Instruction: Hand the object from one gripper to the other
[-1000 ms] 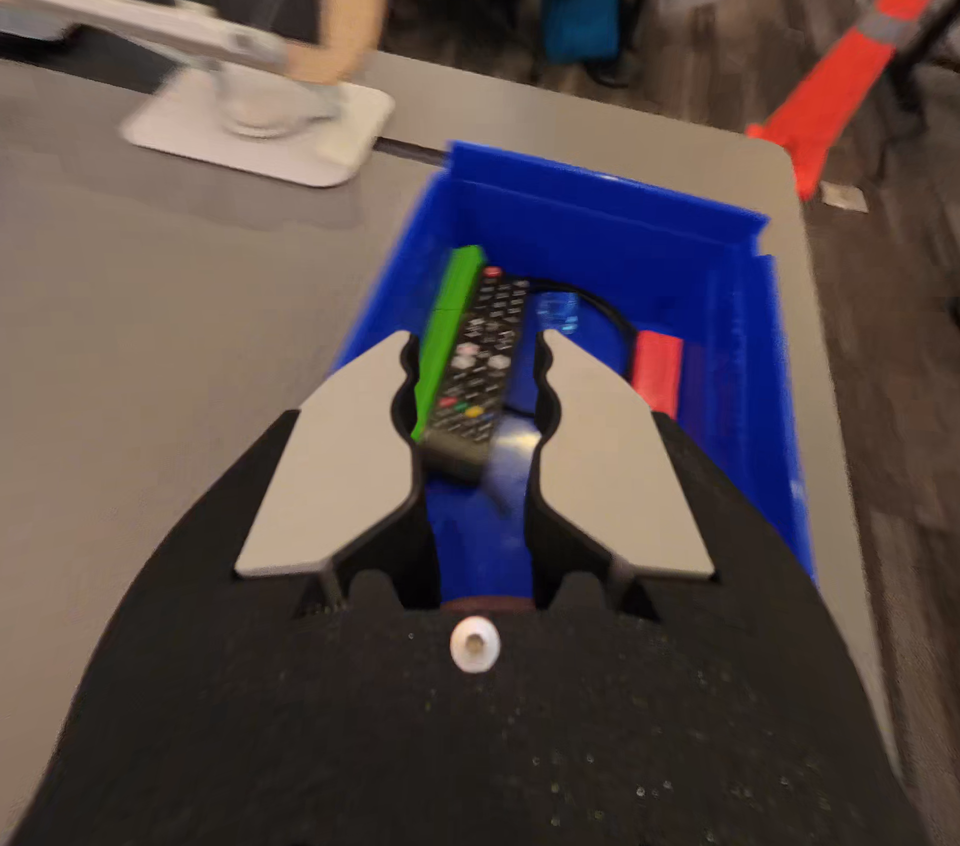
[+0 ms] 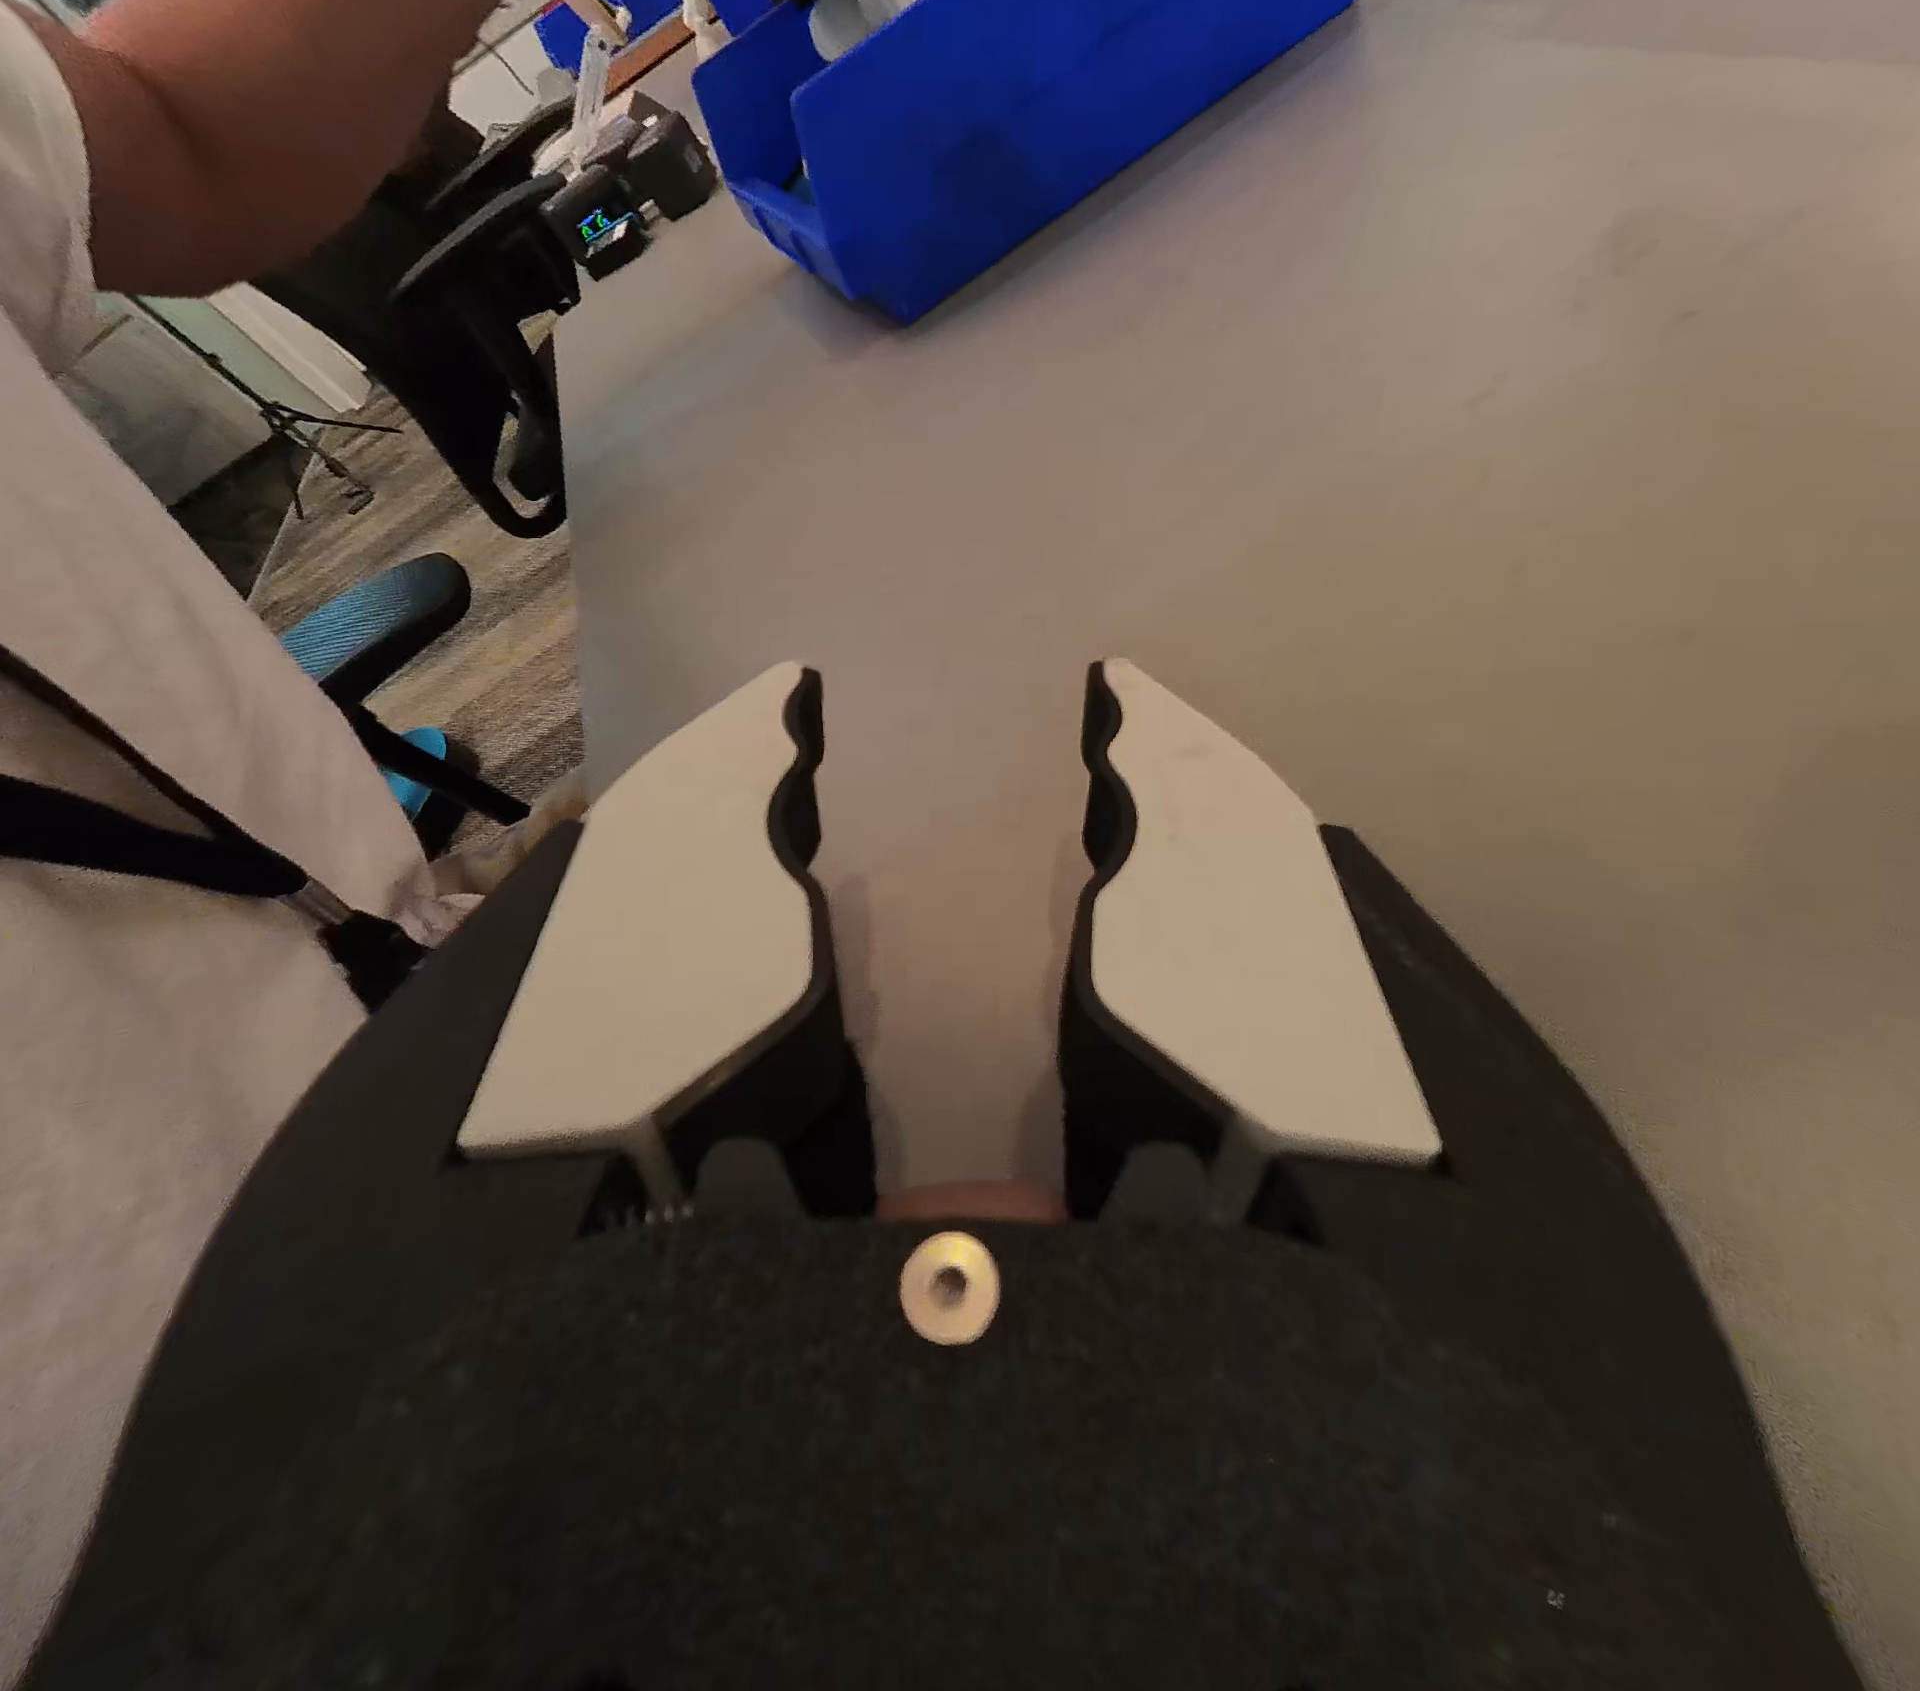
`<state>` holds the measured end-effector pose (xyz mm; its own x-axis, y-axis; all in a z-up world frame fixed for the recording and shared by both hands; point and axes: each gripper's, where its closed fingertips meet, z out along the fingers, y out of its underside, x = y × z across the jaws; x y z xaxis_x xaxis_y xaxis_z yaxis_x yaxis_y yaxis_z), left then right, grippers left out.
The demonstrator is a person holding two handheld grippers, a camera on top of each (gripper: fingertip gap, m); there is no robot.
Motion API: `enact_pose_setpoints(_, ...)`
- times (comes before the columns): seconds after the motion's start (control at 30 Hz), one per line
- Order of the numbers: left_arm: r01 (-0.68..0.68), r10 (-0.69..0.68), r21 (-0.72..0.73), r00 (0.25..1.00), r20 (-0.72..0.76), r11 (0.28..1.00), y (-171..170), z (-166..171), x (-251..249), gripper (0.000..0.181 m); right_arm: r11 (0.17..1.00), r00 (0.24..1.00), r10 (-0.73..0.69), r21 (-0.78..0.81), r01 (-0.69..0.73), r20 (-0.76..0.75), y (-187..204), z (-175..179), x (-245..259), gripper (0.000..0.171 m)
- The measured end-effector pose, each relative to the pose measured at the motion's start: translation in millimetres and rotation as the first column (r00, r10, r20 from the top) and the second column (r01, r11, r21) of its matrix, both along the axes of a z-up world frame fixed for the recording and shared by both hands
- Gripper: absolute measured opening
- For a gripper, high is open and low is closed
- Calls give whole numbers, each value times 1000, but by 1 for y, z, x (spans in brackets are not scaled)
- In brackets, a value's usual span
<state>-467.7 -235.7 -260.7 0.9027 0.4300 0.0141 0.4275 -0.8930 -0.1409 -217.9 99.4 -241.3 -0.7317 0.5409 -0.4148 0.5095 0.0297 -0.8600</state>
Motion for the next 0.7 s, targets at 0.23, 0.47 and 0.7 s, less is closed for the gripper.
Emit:
enact_pose_setpoints(0.23,11,-11,6,999,43,1000,3,0,12,47,1000,1000,20,-7,-20,21,-2,-1,4,47)
enact_pose_setpoints(0.47,20,-31,-75,989,-147,997,-7,7,14,47,996,999,1,-86,3,40,1,10,4,45)
enact_pose_setpoints(0.7,21,-43,-75,949,-313,997,-5,23,27,47,996,999,-47,-76,47,10,3,14,-1,44)
